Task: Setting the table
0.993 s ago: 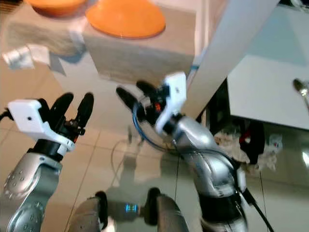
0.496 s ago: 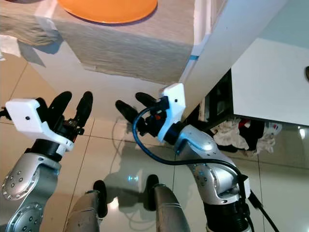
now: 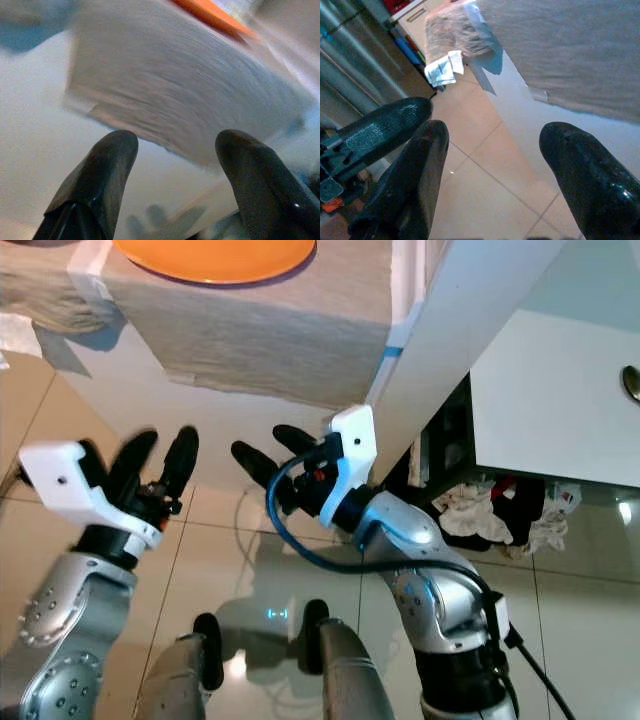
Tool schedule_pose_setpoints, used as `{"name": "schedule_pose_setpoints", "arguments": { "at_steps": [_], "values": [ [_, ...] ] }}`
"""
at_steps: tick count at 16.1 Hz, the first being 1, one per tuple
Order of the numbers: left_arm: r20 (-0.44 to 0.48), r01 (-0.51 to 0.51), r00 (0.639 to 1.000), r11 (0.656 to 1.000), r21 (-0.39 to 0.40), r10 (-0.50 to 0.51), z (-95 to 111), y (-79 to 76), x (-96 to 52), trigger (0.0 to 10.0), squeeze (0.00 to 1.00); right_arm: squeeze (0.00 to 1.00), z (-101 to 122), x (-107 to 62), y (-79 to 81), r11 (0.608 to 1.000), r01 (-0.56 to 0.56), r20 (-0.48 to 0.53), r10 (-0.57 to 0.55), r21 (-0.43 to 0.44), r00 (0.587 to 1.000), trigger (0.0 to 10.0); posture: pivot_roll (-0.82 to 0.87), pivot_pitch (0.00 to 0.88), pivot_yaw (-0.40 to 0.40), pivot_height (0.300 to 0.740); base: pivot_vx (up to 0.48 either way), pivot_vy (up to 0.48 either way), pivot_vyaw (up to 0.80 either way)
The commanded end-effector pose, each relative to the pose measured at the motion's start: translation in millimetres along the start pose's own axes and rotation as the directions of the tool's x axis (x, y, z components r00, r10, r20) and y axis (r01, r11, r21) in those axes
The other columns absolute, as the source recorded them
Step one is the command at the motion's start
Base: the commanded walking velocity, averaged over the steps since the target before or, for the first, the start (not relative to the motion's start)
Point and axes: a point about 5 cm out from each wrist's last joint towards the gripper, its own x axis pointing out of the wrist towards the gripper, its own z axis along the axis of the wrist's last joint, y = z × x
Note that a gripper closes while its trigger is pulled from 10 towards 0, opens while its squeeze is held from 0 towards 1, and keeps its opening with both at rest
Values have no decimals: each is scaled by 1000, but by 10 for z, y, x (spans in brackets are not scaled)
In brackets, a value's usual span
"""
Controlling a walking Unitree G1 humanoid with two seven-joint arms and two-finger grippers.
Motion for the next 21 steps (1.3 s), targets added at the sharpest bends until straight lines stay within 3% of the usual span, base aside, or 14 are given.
{"name": "schedule_pose_setpoints", "arguments": {
  "at_steps": [1, 2, 3, 5, 9, 10, 11, 16, 17, 18, 19, 20, 21],
  "values": [
    [101, -62, 991, 978, -199, 84, 130, 177, -29, 10000, 0, 0, -45, -12, -84, 996, 33, -12, -32, 85, 999, 10000, -73, 359, -65, 740, 0, 0, 0],
    [121, -120, 979, 945, -304, 163, 157, 355, -51, 10000, 0, 0, -84, -17, -105, 997, 37, -40, -34, 74, 999, 10000, -62, 360, -67, 740, 0, 0, 0],
    [162, -120, 970, 934, -337, 183, 222, 453, -94, 10000, 0, 0, -78, -28, -103, 992, 38, -6, -38, 121, 999, 10000, -65, 354, -64, 740, 0, 0, 0],
    [156, -125, 972, 945, -302, 178, 237, 497, -99, 10000, 0, 0, -82, -13, -104, 994, 30, -14, -28, 107, 1000, 10000, -57, 348, -62, 740, 0, 0, 0],
    [154, -79, 978, 937, -339, 138, 230, 470, -58, 10000, 0, 0, -109, 21, -144, 992, 39, -16, -37, 122, 999, 10000, -54, 331, -54, 740, 0, 0, 0],
    [120, -116, 979, 930, -350, 167, 180, 510, -67, 10000, 0, 0, -101, 23, -150, 991, 44, -21, -41, 127, 999, 10000, -47, 325, -62, 740, 0, 0, 0],
    [116, -110, 981, 938, -330, 156, 175, 516, -83, 10000, 0, 0, -66, 17, -164, 986, 39, 24, -43, 161, 999, 10000, -65, 327, -52, 740, 0, 0, 0],
    [82, -97, 988, 947, -305, 128, 108, 523, -79, 10000, 0, 0, -151, 14, -218, 993, 51, -30, -48, 109, 998, 10000, -48, 306, -54, 740, 0, 0, 0],
    [39, -104, 992, 963, -249, 117, 35, 519, -84, 10000, 0, 0, -210, 13, -227, 996, 66, -69, -62, 60, 996, 10000, -46, 294, -57, 740, 0, 0, 0],
    [-2, -105, 994, 990, -97, 105, -8, 519, -91, 10000, 0, 0, -206, 21, -236, 997, 72, -63, -70, 33, 996, 10000, -45, 279, -56, 740, 0, 0, 0],
    [-15, -101, 995, 994, -32, 100, -22, 522, -92, 10000, 0, 0, -200, 27, -239, 997, 72, -54, -70, 30, 996, 10000, -44, 270, -55, 740, 0, 0, 0],
    [-57, -45, 997, 966, 253, 61, 5, 476, -73, 10000, 0, 0, -91, 60, -235, 998, 66, -1, -66, -12, 998, 10000, -38, 237, -54, 740, 0, 0, 0],
    [-28, -28, 999, 937, 348, 41, 104, 438, -57, 10000, 0, 0, -2, 88, -227, 997, 58, 35, -57, -43, 998, 10000, -35, 219, -54, 740, 0, 0, 0]
  ]
}}
